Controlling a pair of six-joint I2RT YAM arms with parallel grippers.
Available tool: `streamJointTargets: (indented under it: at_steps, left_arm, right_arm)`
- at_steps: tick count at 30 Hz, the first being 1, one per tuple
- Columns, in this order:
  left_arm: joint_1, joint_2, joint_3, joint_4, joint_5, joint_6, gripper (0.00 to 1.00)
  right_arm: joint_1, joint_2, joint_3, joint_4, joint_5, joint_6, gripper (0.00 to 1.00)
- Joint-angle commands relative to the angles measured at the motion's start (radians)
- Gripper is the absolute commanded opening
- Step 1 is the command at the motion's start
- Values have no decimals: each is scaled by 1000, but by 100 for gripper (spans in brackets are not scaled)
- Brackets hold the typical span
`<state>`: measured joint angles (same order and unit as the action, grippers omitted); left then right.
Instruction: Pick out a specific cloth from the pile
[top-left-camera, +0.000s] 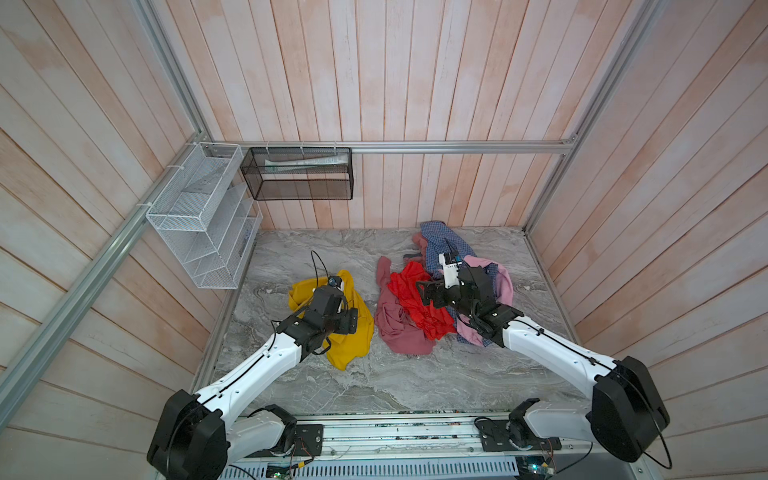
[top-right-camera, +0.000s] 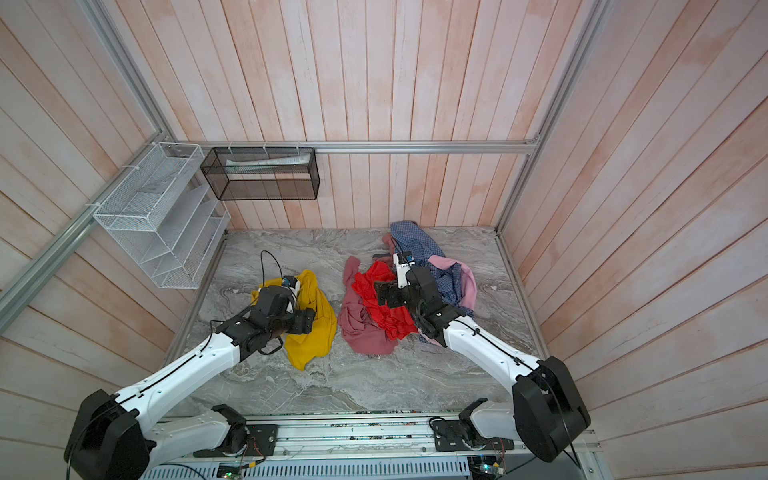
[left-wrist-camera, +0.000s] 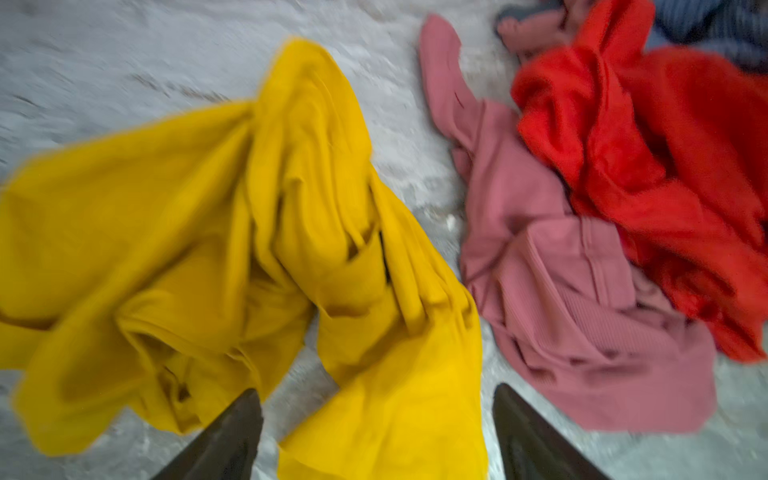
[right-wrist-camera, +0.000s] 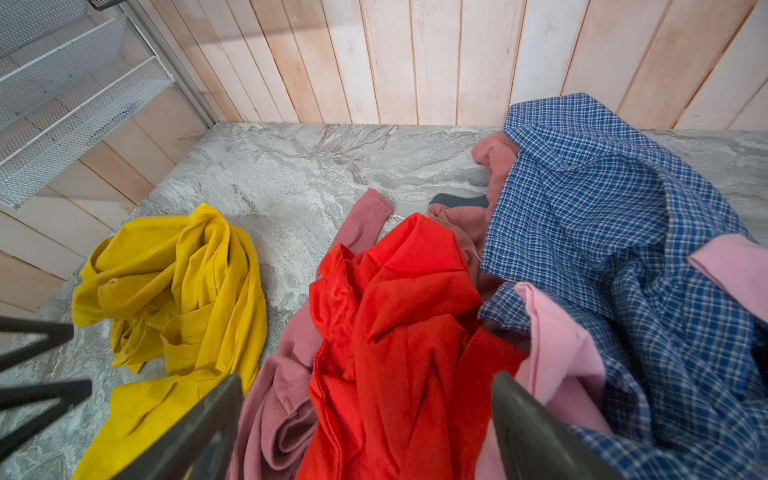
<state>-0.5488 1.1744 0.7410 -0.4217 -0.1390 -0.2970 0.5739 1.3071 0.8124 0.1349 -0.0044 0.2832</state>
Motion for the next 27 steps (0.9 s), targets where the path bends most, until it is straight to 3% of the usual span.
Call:
streamJointTargets:
  at_steps: [1,13,15,18,20,24,27]
  left_arm:
    - [-42,4,-39,-62,-27,-106,88]
    - [-112,315,-26,-37,-21,-220,83]
    - [-111,323,-29,-27,-28,-224,72]
    - [-111,297,-5,-52,-80,-224,34]
    - [-111,256,25,-84,-120,-213,17]
    - [-105,155,123,-179,-230,-147,3]
    - [-75,116,200,-230,-281,-66,2]
  right_arm:
    - [-8,-8,-8,-21,1,-17,94]
    - [-28,-38,-32,-19,-3,-12,94]
    - [-37,-53,-45,-18,-5,-8,94]
    - [-47,-69,-58,-19,-5,-9,94]
    - [-50,-76,-62,-21,-6,-10,94]
    - [-50,-81,-65,-19,-9,-10,94]
    - [-49,-82,-65,-17,-10,-14,94]
